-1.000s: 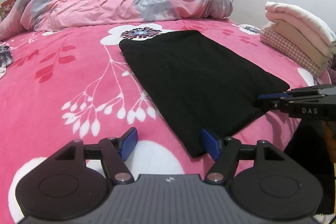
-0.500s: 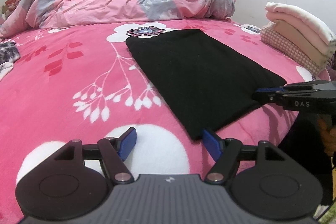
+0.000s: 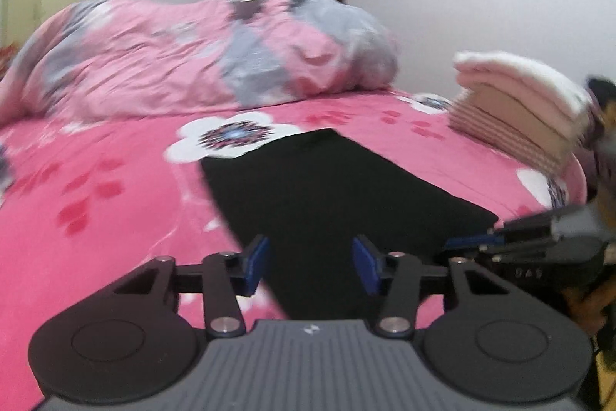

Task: Fold clothes
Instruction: 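Press the closed right gripper along the shirt to smooth it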

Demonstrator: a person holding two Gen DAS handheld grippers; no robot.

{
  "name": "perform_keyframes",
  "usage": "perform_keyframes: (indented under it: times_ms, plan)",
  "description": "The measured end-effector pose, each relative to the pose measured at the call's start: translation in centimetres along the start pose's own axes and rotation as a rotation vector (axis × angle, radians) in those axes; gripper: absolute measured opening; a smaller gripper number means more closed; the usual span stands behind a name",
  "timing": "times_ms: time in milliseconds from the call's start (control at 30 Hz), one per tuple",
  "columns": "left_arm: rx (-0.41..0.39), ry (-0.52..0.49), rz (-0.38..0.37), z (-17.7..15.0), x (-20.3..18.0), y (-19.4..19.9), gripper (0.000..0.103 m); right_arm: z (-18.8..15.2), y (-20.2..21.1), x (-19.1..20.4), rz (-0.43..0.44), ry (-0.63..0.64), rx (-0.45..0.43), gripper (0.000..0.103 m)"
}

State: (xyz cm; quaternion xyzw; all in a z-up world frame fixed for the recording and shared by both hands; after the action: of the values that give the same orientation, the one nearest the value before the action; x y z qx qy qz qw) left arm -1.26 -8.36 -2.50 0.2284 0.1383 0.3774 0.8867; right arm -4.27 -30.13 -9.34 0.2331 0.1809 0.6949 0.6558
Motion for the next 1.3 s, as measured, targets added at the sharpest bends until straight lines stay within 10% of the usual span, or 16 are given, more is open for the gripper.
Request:
perform_keyframes:
  times_ms: [233,467,1100,1300]
  plan:
    - [0.08,-0.015,-0.056,-1.8,-1.1,-3.9,0.041,4.1,1.2,-0.7,-0.015,0.03,-0.084,0.014]
    - [0.081,0.027,-0.072,-3.6,-0.4,-4.1,0.045,3.4,-2.1,-4.0,-0.059,-0.011,0.073,0.013]
    - [0.019,0.141,-0.186,-4.4,1.2,-2.9,0.055,13.8,-9.9,-3.4,-0.011,0.04,0.09,0.016]
    - [-0.001,0.183,-0.229,-4.9,2.2,-2.0,0.055,13.6,-15.5,-7.5,-0.025,-0.142,0.179,0.001]
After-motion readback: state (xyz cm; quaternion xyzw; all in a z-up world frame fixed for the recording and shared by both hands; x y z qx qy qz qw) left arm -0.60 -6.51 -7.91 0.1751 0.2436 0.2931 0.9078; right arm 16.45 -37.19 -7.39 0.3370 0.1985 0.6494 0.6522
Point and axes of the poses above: each gripper's, at about its wrist camera, not at the fingertips, and y roughly against the way its jaws point, x to its left, z to its top, the point moved 5 cm from there along -y, roughly the way its jaws point, and after that the axes turned 9 degrees about -z, right-handed, at the moved point
